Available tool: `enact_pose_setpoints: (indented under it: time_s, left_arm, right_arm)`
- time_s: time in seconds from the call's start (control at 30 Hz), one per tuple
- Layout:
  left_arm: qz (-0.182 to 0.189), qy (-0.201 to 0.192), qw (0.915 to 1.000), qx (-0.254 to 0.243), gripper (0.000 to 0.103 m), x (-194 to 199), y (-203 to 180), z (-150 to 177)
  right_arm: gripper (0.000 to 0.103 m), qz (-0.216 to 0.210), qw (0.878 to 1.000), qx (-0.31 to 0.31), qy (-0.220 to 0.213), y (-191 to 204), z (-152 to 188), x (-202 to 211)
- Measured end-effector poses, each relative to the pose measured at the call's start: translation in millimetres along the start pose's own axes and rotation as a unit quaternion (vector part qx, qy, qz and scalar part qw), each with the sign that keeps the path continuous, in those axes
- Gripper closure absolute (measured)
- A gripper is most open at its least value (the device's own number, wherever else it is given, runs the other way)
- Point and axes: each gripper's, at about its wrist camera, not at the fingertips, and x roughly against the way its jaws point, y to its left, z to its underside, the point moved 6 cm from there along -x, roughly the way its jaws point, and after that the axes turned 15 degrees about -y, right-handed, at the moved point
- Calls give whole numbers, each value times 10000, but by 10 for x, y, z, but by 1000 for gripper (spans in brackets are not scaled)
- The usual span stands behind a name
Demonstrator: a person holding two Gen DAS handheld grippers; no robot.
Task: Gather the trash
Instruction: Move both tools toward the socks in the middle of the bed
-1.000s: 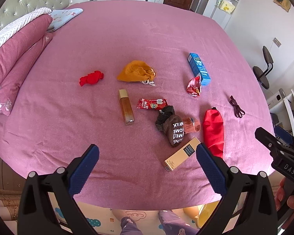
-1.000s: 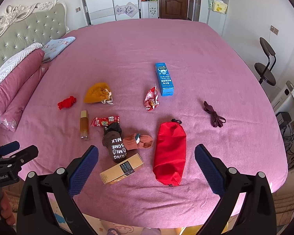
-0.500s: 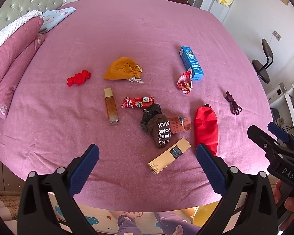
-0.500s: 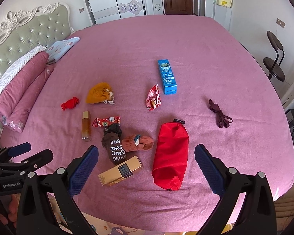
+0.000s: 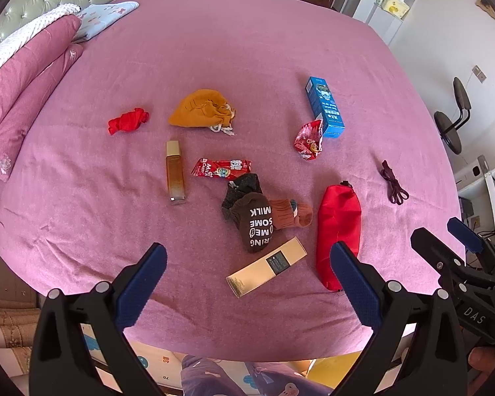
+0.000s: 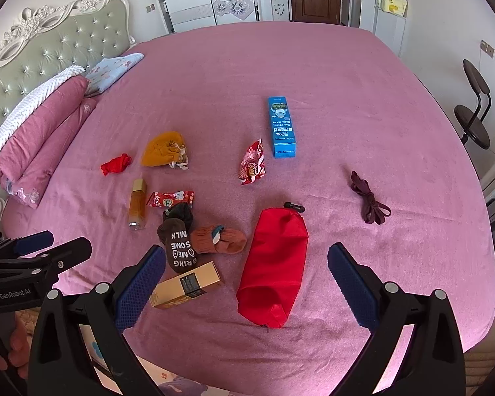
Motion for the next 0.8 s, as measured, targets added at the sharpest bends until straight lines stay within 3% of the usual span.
enact_pose_setpoints:
  time_s: [0.37,0.8]
  left_arm:
    - [174,60,9997,-127,4,-28,26,-75]
    - [576,356,9972,-306,4,-145,513,-183]
  right_arm:
    - [9,104,9998,-150,122,17,-16,-59]
    - [9,450,9971,-593,163,366,8,-129]
